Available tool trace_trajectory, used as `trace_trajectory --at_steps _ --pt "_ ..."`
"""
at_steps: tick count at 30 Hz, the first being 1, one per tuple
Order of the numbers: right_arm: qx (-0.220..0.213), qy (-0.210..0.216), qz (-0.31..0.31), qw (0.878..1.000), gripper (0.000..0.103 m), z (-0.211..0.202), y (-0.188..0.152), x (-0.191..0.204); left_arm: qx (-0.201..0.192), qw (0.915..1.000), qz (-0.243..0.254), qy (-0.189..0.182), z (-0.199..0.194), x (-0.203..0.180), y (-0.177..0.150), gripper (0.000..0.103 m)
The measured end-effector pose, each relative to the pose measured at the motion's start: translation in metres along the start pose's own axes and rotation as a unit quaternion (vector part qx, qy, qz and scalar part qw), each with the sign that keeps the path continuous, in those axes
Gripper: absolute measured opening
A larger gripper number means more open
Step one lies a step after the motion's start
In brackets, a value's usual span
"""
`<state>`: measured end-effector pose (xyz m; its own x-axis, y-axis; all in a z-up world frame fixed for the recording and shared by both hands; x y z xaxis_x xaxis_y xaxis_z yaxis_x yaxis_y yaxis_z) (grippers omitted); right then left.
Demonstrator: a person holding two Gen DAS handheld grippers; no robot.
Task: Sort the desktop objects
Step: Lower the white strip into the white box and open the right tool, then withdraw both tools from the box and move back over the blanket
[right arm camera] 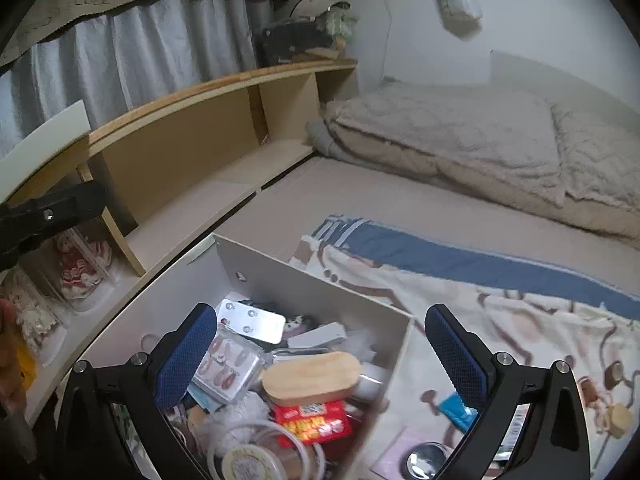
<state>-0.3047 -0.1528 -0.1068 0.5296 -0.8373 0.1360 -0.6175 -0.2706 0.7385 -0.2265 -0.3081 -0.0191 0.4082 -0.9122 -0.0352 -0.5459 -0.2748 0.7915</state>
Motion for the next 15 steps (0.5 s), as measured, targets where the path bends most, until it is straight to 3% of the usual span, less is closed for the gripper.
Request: trace_trajectory --at_steps 15 --pt "-0.042 -0.037 -0.034 0.998 0.103 -0.081 -0.008 -0.039 -0.012 0.9997 0.021 0.003 -0.050 -0.023 -0.026 0.101"
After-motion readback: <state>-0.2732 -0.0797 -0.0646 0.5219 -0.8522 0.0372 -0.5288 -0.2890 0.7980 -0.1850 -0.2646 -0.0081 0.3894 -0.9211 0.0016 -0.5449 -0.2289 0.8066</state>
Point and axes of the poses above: each gripper's, at about its wrist camera, not at the fingertips, and z roughly the way its jaws point, x to its left, y to its top, the point moved 5 cm from there along z, roughly the way its jaws point, and after that the axes turned 4 degrees about x, right-handed, at the moved point
